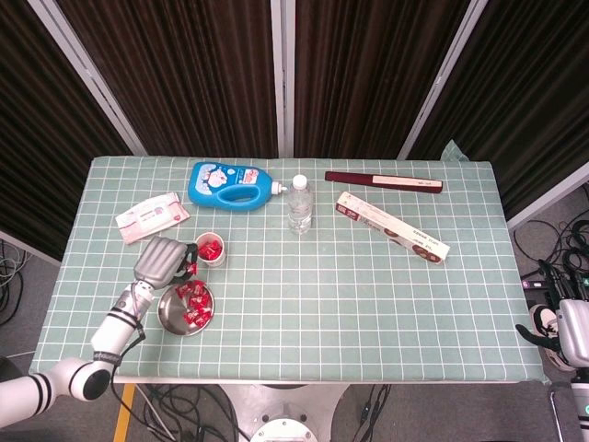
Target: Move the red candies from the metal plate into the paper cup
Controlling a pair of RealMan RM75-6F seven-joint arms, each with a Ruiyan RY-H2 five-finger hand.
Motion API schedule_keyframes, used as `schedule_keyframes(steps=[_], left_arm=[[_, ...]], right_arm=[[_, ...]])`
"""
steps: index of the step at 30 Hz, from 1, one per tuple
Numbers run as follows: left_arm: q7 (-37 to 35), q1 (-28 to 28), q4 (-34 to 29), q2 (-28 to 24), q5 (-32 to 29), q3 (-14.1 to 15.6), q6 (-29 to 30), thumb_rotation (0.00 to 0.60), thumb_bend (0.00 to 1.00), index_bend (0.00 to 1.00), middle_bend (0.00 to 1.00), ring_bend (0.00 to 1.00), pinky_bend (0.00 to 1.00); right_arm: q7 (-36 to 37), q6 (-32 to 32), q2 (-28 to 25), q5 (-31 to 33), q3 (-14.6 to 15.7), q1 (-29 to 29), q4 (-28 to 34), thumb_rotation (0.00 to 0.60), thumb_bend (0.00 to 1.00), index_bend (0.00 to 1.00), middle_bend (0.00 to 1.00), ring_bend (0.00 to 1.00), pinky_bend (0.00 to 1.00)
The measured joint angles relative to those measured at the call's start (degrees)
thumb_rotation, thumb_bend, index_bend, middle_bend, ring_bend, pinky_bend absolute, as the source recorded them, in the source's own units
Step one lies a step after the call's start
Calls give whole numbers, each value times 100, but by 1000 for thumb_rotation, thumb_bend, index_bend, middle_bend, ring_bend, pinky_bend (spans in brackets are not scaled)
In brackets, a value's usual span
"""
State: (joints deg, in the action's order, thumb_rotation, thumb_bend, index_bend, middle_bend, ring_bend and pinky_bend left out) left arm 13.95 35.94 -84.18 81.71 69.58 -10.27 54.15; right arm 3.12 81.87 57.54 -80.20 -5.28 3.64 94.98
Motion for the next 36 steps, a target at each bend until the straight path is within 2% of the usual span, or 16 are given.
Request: schedule_keyframes(steps=[4,10,13,15,21,29,32,36], left_arm=[[-2,311,184,44,-307,-203,-343,600,357,633,848,929,1000],[150,655,577,271,-762,-317,-667,600,354,597,839,929,1000],[249,733,651,325,-881,-292,-742,600,357,543,830,928,1000],[335,751,635,314,-937,-224,-769,600,354,473,825,928,1000],[376,661,355,136,-970,-83,-632,600,352,348,819,928,1000],[126,222,-232,-208,-435,119,179,600,341,347,819,927,1000],[-31,6,-426,-336,-55,294,497,600,338,399,823,927,1000],[-89,-221,-580,-409,436,671,676,600,331,430,824,927,1000]], right_arm=[[-3,6,10,23,4,-15,-19,600,33,0,139,0,346],[8,-6,7,63,-2,-24,-30,600,34,0,139,0,347],[11,-18,6,79,-4,-25,-41,600,33,0,139,0,347],[5,-29,7,89,-7,-21,-45,600,34,0,139,0,347],[-9,-47,11,84,-18,-1,-39,600,33,0,141,0,347],[-22,-44,13,36,-15,16,-18,600,33,0,141,0,347],[-35,-50,11,20,-14,26,-6,600,33,0,141,0,347],[-47,-45,17,3,-11,31,-2,600,34,0,141,0,347]])
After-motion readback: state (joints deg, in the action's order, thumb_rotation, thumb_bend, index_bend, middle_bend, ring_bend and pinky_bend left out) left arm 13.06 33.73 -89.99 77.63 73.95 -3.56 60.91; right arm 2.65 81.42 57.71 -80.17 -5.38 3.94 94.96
